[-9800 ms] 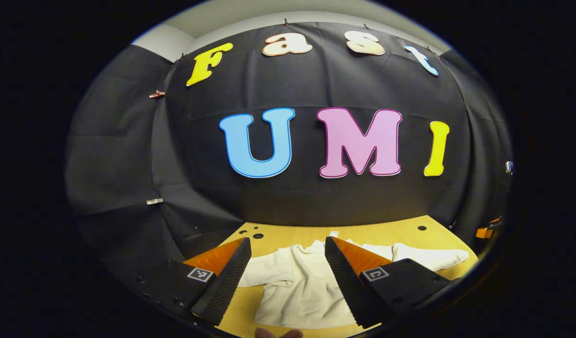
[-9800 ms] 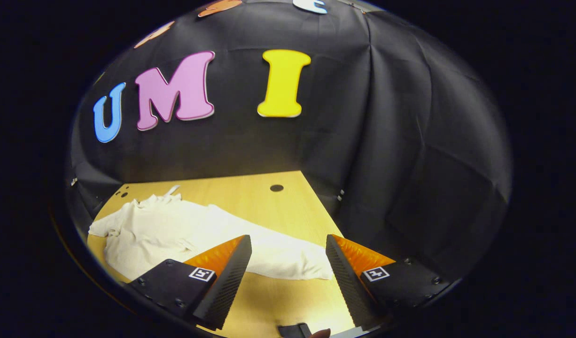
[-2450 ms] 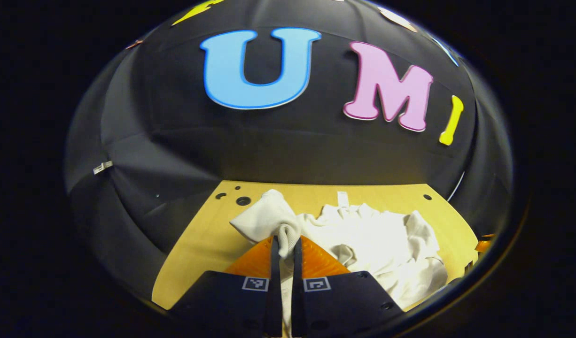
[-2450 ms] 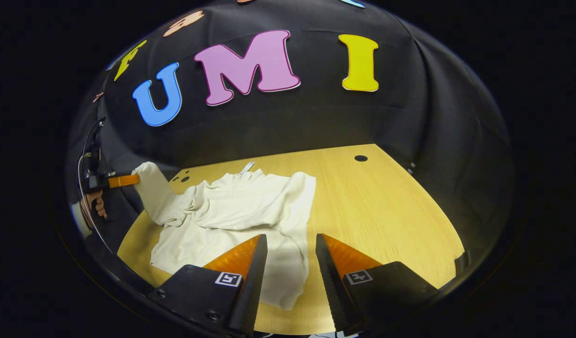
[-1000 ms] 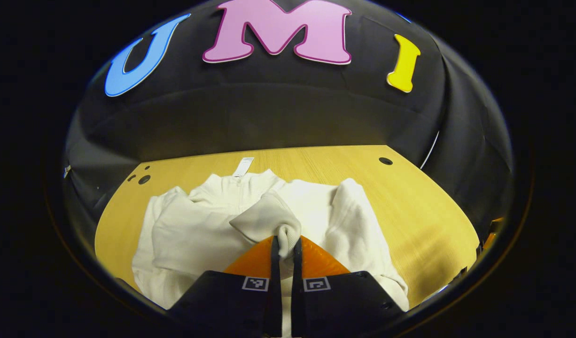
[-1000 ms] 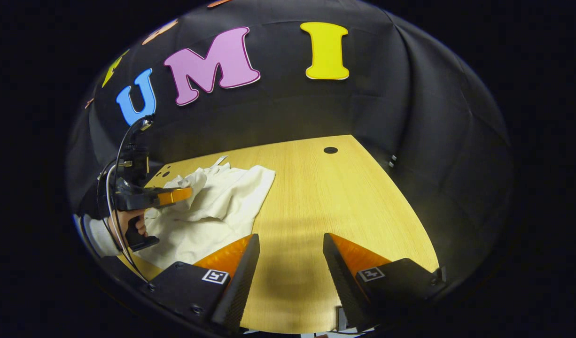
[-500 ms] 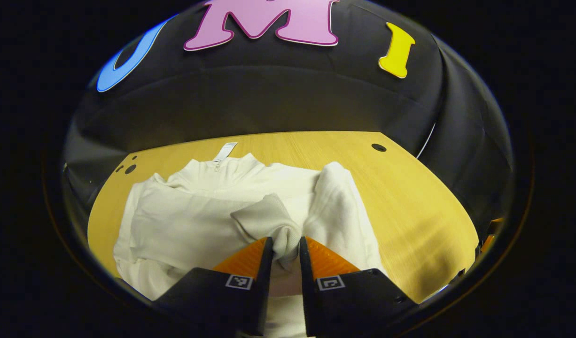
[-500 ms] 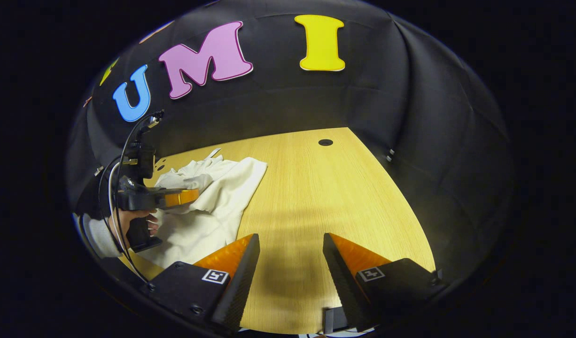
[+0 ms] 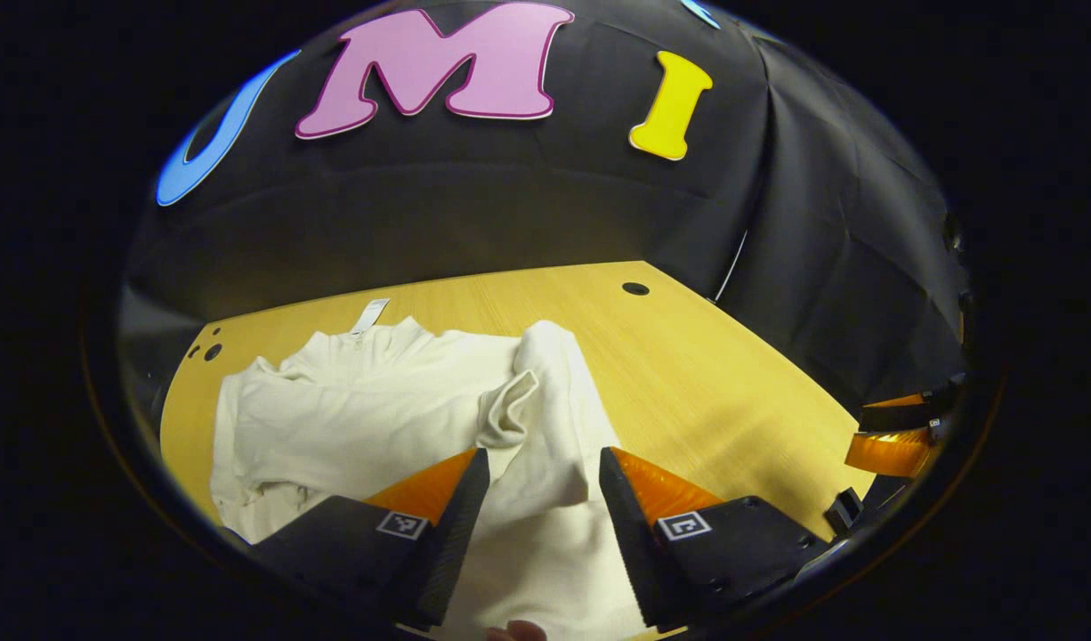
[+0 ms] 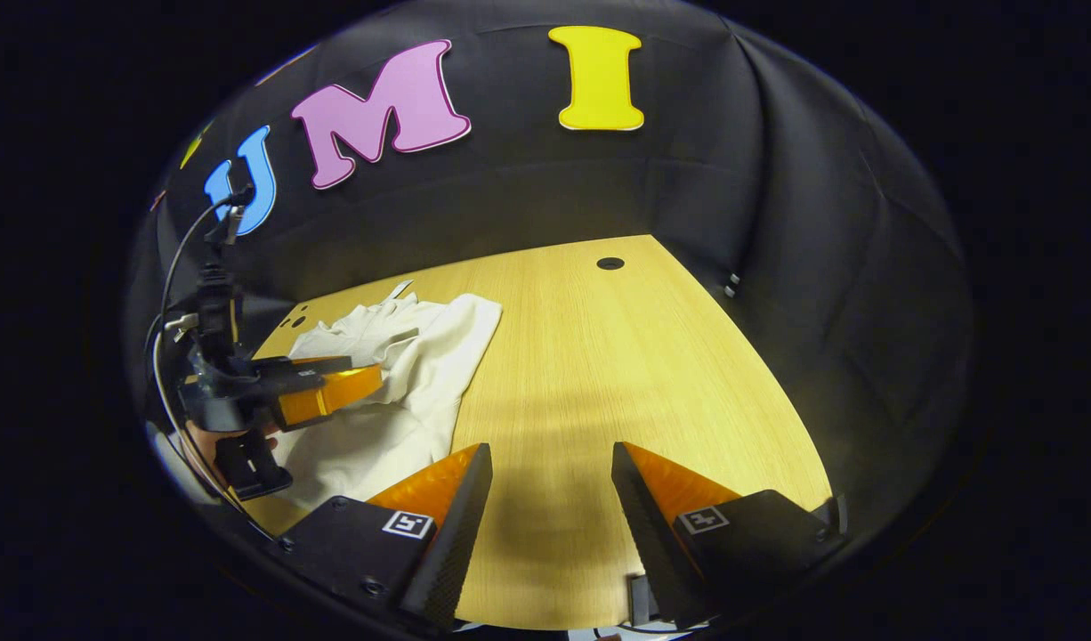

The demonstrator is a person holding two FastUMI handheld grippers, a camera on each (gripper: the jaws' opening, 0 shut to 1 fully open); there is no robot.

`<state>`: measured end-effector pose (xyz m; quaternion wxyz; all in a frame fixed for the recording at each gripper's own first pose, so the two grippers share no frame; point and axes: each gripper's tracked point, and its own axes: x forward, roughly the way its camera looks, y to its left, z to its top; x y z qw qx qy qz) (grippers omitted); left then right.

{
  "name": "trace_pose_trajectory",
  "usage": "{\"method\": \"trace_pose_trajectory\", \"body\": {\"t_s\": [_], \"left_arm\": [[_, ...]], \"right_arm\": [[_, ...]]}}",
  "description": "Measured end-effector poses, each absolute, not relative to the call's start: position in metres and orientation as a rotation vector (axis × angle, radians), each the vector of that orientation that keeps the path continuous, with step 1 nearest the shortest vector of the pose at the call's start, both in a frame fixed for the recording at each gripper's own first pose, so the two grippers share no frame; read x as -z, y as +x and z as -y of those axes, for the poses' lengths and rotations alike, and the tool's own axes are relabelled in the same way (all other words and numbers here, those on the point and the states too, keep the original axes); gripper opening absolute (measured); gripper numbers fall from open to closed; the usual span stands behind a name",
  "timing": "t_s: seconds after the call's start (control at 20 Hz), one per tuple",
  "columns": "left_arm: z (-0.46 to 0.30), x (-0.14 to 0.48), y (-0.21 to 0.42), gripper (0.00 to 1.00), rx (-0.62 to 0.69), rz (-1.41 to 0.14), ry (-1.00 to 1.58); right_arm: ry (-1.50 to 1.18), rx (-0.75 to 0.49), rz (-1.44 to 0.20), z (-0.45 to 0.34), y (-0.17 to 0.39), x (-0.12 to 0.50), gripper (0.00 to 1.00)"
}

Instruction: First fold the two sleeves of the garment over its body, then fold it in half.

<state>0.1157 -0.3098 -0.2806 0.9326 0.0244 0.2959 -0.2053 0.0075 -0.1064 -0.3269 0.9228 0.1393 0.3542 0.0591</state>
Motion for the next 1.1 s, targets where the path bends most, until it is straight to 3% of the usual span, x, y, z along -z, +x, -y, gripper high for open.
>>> {"method": "trace_pose_trajectory", "body": {"t_s": [0.55, 1.1], "left_arm": [[0.137, 0.289, 0.031, 0.82, 0.251, -0.701, -0.002], [0.01, 0.338, -0.021, 0.82, 0.059, -0.838, -0.01]], "right_arm": [[0.271, -0.221, -0.82, 0.006, -0.041, 0.334, 0.99], [0.193, -0.188, -0.948, -0.034, -0.065, 0.366, 0.99]]}}
